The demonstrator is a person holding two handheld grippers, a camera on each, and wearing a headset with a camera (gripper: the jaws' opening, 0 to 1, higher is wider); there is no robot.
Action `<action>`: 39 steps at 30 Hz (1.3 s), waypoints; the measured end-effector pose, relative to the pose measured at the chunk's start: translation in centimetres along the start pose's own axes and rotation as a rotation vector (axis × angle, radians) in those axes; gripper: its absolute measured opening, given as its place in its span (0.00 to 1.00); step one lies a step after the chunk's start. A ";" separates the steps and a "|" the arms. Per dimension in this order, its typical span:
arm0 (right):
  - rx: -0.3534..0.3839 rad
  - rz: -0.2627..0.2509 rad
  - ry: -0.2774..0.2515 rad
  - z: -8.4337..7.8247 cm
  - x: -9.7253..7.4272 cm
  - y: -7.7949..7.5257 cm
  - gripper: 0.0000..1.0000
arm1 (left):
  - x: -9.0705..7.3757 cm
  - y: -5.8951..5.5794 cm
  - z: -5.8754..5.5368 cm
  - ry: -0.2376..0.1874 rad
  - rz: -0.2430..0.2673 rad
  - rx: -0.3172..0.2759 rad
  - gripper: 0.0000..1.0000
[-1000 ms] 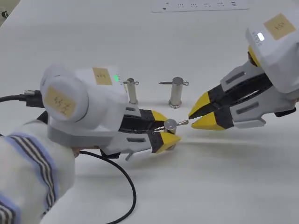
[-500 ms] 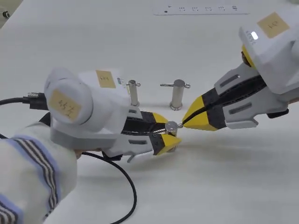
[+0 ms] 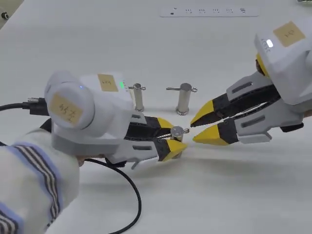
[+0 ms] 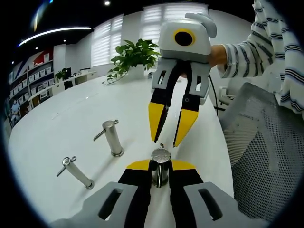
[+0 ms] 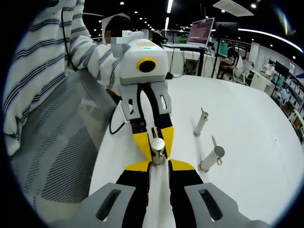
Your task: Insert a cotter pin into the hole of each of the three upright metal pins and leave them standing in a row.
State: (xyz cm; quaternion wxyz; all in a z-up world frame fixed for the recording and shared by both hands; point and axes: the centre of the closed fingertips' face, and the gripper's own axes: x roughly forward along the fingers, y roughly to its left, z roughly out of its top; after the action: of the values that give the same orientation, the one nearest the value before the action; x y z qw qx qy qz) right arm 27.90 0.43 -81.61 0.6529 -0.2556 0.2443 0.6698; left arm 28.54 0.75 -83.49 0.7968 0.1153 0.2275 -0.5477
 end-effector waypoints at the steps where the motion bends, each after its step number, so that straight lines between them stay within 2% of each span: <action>1: 0.016 -0.010 -0.019 0.1 0.0 0.0 0.20 | 0.0 0.0 0.0 0.001 -0.001 0.001 0.12; 4: 0.073 -0.027 -0.061 0.1 0.0 0.1 0.27 | 0.0 -0.1 0.0 0.004 -0.008 -0.006 0.12; 7: 0.106 -0.041 -0.075 -0.4 0.1 0.2 0.32 | 0.0 -0.4 0.0 -0.004 -0.022 -0.025 0.16; 10: 0.160 -0.031 -0.122 0.0 0.3 0.6 0.33 | -0.2 -1.2 -0.2 0.002 -0.051 -0.017 0.29; 17: 0.204 -0.039 -0.162 0.1 0.9 0.5 0.34 | -1.2 -1.9 -1.5 0.028 -0.070 -0.048 0.57; 19: 0.208 -0.034 -0.167 0.0 1.4 0.6 0.34 | -1.6 -2.0 -1.6 0.010 -0.060 -0.070 0.66; 20: 0.211 -0.032 -0.170 0.0 1.5 0.6 0.33 | -1.9 -2.1 -1.2 -0.027 -0.059 -0.109 0.70; 22: 0.228 -0.020 -0.181 0.2 1.9 0.7 0.33 | -2.3 -2.4 -0.8 -0.056 -0.071 -0.140 0.80; 25: 0.230 -0.018 -0.187 0.5 2.4 0.7 0.33 | -2.9 -2.4 -0.8 -0.062 -0.061 -0.145 0.89; 29: 0.232 -0.019 -0.200 0.8 2.9 0.5 0.33 | -3.8 -2.2 -1.0 -0.061 -0.035 -0.142 0.93; 31: 0.233 -0.024 -0.205 0.7 3.3 0.2 0.33 | -4.2 -2.2 -1.1 -0.063 -0.033 -0.148 0.92; 34: 0.234 -0.017 -0.212 0.9 3.7 0.2 0.31 | -4.5 -2.0 -2.0 -0.038 -0.016 -0.167 0.91; 39: 0.221 -0.005 -0.205 0.8 4.2 0.1 0.30 | -5.2 -1.7 -1.9 -0.052 0.017 -0.205 0.99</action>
State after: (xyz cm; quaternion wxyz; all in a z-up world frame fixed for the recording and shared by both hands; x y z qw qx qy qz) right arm 27.75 4.12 -83.76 0.7003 -0.1129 0.2479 0.6599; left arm 24.97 5.19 -82.54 0.8147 0.0209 0.2604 -0.5177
